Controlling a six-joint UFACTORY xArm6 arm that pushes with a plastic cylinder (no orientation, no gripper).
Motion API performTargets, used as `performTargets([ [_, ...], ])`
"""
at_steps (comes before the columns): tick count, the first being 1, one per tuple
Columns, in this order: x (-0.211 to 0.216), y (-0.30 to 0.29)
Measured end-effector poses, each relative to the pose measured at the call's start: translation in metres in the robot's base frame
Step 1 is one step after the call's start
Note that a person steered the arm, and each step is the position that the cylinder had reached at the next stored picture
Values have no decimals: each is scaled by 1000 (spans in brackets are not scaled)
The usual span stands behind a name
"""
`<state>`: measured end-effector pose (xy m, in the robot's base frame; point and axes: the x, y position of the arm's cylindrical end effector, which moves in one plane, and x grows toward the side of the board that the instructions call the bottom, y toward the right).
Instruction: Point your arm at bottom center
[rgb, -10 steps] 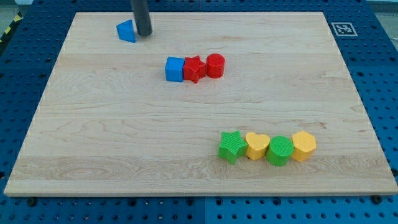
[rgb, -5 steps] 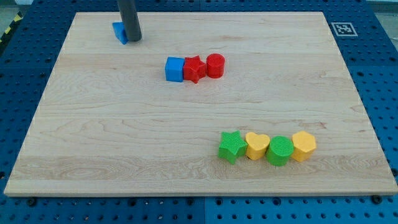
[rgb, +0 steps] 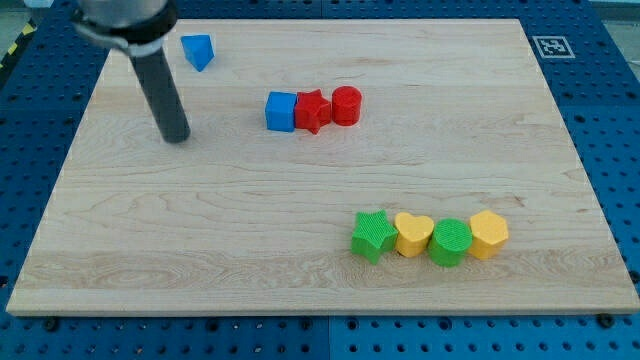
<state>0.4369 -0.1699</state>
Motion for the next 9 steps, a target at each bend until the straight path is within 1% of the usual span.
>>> performTargets([
  [1,31,46],
  [2,61,79],
  [3,103,82],
  [4,147,125],
  [5,163,200],
  [6,163,275],
  [7,156,302],
  [8,151,289],
  [9,171,276],
])
